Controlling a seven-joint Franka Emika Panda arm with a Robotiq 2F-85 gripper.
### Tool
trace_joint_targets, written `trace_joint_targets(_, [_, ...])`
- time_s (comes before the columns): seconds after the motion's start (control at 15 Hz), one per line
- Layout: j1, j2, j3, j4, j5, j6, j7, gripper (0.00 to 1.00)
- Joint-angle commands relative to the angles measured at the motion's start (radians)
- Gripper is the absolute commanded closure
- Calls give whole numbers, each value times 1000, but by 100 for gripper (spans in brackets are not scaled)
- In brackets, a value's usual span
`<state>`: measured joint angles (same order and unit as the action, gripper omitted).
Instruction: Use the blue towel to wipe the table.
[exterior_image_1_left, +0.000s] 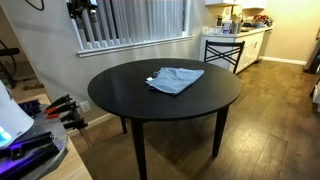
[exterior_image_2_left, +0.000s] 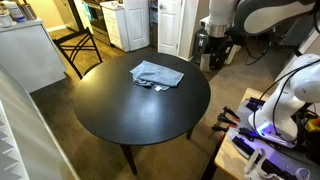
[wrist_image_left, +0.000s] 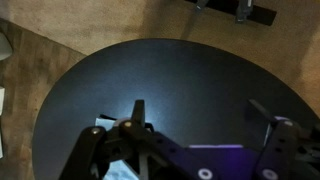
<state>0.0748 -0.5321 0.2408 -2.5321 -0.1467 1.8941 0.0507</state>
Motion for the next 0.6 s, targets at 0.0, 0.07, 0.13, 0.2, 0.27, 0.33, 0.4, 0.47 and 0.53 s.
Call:
trace_joint_targets(0.0, [28,4,-25,2,-13,-4,12,0])
trace_joint_targets(0.07, [28,4,-25,2,-13,-4,12,0])
trace_joint_targets(0.13, [28,4,-25,2,-13,-4,12,0])
trace_joint_targets(0.2, [28,4,-25,2,-13,-4,12,0])
trace_joint_targets(0.27, [28,4,-25,2,-13,-4,12,0])
trace_joint_targets(0.33, [28,4,-25,2,-13,-4,12,0])
trace_joint_targets(0.4, [22,26,-26,21,-23,-7,10,0])
trace_joint_targets(0.47, [15,60,-33,51,-32,-7,4,0])
trace_joint_targets(0.53, [9,95,-41,79,-37,-8,-3,0])
